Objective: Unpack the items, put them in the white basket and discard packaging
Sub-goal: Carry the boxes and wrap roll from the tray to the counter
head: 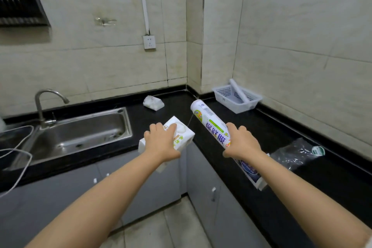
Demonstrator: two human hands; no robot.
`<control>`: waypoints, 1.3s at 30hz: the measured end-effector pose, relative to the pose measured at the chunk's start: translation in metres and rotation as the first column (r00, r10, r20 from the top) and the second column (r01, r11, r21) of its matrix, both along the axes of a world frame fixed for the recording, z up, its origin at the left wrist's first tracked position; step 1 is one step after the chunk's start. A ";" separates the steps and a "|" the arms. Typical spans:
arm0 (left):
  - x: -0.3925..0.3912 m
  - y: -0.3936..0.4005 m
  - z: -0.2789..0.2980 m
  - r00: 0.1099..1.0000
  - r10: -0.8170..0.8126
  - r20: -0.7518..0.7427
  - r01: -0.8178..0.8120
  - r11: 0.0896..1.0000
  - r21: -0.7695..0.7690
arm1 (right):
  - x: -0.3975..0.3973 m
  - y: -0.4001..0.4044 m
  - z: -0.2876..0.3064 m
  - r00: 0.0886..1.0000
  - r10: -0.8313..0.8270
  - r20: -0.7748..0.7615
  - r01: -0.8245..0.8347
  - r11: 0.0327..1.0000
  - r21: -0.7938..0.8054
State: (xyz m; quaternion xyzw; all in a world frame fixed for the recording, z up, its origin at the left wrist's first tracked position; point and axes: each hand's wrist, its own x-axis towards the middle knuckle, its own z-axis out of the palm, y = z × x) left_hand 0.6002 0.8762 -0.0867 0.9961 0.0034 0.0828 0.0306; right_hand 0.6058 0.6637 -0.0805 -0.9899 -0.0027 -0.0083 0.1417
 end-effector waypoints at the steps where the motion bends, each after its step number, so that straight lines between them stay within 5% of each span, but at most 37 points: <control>1: 0.024 0.001 0.001 1.000 -0.005 -0.005 0.005 1.000 -0.001 | 0.022 -0.002 0.000 1.000 -0.011 -0.012 0.011 1.000 0.017; 10: 0.205 -0.013 -0.013 0.992 -0.098 -0.078 0.096 0.995 -0.028 | 0.161 -0.026 -0.026 0.976 -0.199 -0.093 0.210 0.967 0.141; 15: 0.295 -0.069 -0.027 0.951 -0.265 -0.159 0.253 0.963 -0.092 | 0.198 -0.052 -0.047 0.901 -0.410 -0.138 0.432 0.871 0.234; 21: 0.352 -0.156 -0.056 0.852 -0.461 -0.248 0.438 0.887 -0.147 | 0.202 -0.081 -0.084 0.658 -0.704 -0.267 0.726 0.501 0.470; 29: 0.375 -0.254 -0.112 0.775 -0.539 -0.330 0.490 0.842 -0.225 | 0.215 -0.119 -0.142 0.358 -0.818 -0.451 0.827 0.055 0.559; 39: 0.420 -0.322 -0.167 0.778 -0.515 -0.360 0.472 0.857 -0.205 | 0.276 -0.148 -0.203 0.216 -0.876 -0.431 0.935 0.058 0.349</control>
